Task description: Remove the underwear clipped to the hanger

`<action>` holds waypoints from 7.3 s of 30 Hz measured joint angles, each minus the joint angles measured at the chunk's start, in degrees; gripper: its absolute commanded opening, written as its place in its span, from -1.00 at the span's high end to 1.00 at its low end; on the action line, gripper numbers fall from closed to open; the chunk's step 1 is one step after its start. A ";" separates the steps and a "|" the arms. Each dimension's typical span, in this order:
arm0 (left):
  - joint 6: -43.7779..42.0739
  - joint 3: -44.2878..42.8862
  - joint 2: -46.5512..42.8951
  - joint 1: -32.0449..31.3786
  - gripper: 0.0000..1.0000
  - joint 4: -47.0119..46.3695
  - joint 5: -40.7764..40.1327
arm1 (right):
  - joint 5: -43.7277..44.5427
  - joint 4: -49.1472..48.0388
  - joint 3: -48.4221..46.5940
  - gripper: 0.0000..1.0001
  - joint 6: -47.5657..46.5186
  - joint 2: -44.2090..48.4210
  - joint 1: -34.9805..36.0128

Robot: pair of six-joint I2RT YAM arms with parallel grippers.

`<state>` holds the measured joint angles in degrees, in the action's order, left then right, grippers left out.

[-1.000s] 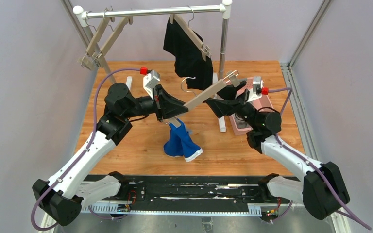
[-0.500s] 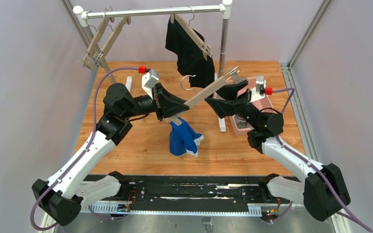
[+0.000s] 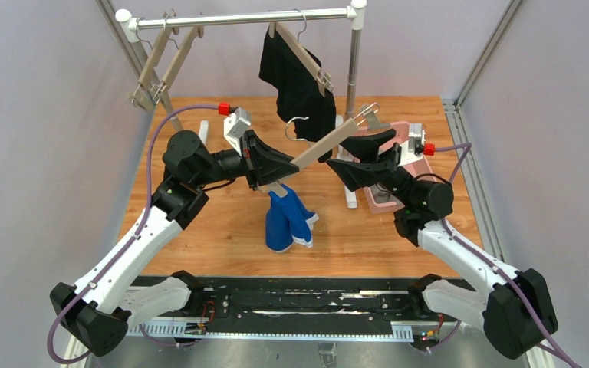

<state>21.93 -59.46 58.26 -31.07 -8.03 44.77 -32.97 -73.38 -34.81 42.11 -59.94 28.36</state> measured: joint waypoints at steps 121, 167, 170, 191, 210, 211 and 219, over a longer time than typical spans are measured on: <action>5.05 8.17 2.21 -1.38 0.22 -20.20 2.97 | -0.66 3.13 -6.78 0.99 -0.26 -1.33 4.02; 1.09 10.80 1.44 -0.94 0.33 -18.60 5.40 | 0.00 7.08 -5.90 0.99 -2.10 5.46 3.74; 1.31 9.57 2.49 -0.90 0.00 -18.53 5.35 | 0.07 6.60 -6.21 0.99 -2.16 4.94 3.74; 3.69 6.58 3.43 -1.27 -0.01 -20.74 5.40 | -1.38 8.09 -6.34 0.99 -2.12 2.97 3.82; 4.17 7.52 5.99 -1.31 1.00 -21.66 9.73 | -1.31 7.19 -6.95 0.45 0.13 1.18 3.76; 4.35 7.52 5.68 -1.31 0.99 -21.33 9.62 | -1.31 7.23 -6.95 0.27 0.31 1.20 3.76; 4.26 6.14 -0.83 -1.36 1.00 -12.07 4.28 | -0.09 9.55 -5.79 -0.30 -2.05 2.82 3.78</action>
<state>26.20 -53.32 57.43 -32.42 -20.10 49.06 -33.06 -63.83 -40.60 40.05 -57.12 32.14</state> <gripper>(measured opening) 0.085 0.637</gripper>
